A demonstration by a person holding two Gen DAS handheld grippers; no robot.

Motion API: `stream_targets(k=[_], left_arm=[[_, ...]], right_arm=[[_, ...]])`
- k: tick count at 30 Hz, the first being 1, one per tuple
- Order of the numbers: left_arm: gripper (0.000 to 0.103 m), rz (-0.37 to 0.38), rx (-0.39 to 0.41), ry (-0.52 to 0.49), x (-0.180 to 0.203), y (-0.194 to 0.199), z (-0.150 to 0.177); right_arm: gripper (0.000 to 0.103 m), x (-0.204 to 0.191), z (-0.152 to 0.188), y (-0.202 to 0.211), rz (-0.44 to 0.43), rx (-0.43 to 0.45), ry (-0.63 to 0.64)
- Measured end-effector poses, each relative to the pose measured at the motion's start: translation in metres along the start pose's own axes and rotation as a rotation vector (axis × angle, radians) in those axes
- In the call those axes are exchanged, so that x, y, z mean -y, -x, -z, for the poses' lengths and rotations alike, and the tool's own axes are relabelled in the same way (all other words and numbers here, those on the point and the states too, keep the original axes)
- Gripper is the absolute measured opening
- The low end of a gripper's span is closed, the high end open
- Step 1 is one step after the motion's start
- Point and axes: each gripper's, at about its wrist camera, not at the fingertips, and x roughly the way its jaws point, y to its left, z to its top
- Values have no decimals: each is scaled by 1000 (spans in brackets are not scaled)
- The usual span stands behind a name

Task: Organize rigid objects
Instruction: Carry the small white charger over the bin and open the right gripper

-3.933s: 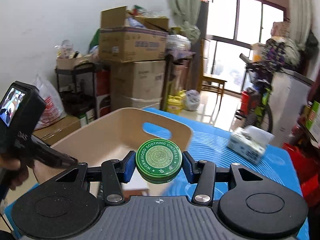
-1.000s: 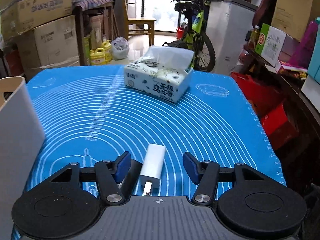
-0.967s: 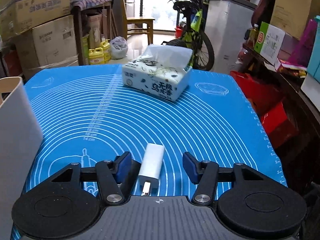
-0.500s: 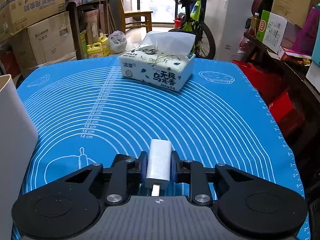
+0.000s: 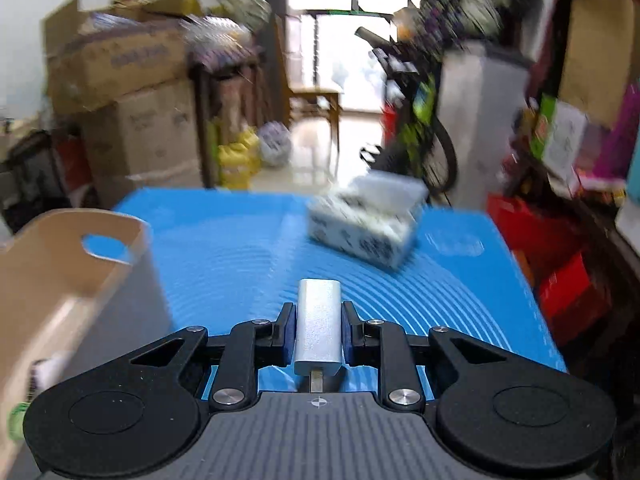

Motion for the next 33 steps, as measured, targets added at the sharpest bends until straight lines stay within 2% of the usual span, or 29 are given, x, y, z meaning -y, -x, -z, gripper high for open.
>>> stream_targets(k=[8,15,23,28,33], left_arm=[[11,0,0,0,0,0,0],[11,0,0,0,0,0,0],[11,0,0,0,0,0,0],[10,2,-1,0,1,1,-1],[10,2,-1,0,1,1,-1]], right_arm=[[31,-68,-25,44,-153,128,106],[31,-128,-40,50,-269,139,181],[31,-191,-35,20,-325,14,267],[31,-221,-25,-13,-319,-91,288],[30,-232,-13,-38,-300,-209,293]])
